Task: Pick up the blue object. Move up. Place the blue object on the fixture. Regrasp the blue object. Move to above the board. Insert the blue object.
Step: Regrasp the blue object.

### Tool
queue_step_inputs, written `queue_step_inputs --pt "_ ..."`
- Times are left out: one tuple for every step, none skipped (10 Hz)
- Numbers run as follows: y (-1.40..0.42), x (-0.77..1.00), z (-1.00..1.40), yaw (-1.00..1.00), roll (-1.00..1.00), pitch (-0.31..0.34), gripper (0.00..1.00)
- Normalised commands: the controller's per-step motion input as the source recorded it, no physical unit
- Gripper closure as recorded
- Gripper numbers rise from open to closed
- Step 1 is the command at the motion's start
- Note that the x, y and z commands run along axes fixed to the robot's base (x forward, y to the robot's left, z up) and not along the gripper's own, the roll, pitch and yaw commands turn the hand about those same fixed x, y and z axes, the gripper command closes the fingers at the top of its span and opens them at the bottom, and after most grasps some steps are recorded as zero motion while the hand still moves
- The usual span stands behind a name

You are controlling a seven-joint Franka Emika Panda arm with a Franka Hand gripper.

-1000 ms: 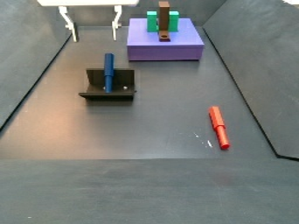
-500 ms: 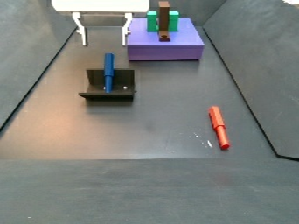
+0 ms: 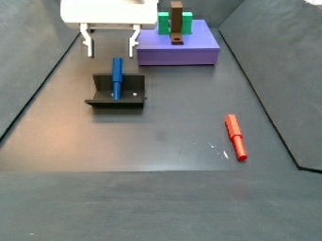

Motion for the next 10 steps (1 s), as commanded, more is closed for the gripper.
queue_step_inputs --pt "0.0 0.11 -0.29 0.0 0.31 0.231 0.0" --pt "0.0 0.07 -0.29 0.0 0.28 0.206 0.0" --pt "0.01 0.0 -0.27 0.0 0.21 0.177 0.0" --pt "0.05 0.0 -0.17 0.0 0.0 0.066 0.0" --pt "0.07 -0.05 -0.25 0.0 -0.14 0.0 0.0" --pt "0.04 -0.04 -0.31 0.0 -0.31 -0.071 0.0" --pt "0.06 -0.04 -0.24 0.0 -0.46 -0.103 0.0" --pt "0.05 -0.03 -0.12 0.01 -0.48 -0.086 0.0" --pt "0.01 -0.03 -0.15 0.03 -0.31 -0.051 0.0" --pt "0.0 -0.03 -0.03 0.02 0.0 0.0 0.0"
